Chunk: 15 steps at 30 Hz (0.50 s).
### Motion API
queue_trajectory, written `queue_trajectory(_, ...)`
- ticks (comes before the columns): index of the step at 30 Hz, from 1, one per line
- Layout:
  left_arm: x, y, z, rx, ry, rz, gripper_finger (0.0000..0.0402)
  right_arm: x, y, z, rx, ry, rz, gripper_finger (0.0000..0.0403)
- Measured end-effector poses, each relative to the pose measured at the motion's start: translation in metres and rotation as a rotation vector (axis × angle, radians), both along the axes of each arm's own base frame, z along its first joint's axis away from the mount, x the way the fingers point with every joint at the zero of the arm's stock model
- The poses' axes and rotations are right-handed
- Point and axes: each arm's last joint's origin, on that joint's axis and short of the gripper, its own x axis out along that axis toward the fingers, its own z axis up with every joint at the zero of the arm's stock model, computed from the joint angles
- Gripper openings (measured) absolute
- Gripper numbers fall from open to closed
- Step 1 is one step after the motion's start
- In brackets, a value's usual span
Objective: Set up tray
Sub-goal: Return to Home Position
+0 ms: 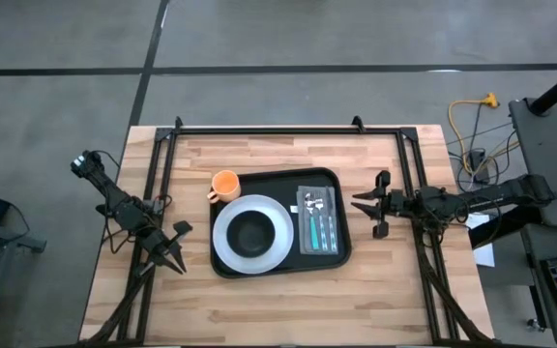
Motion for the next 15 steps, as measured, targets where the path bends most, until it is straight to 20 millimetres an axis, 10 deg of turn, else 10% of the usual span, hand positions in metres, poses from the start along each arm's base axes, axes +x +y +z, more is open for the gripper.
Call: queue_trajectory(15,0.0,0.0,0.0,0.0,0.0,0.0,0.0018,-0.0029,-0.0002,0.0047,0.018,-0.046,0.005,0.0071)
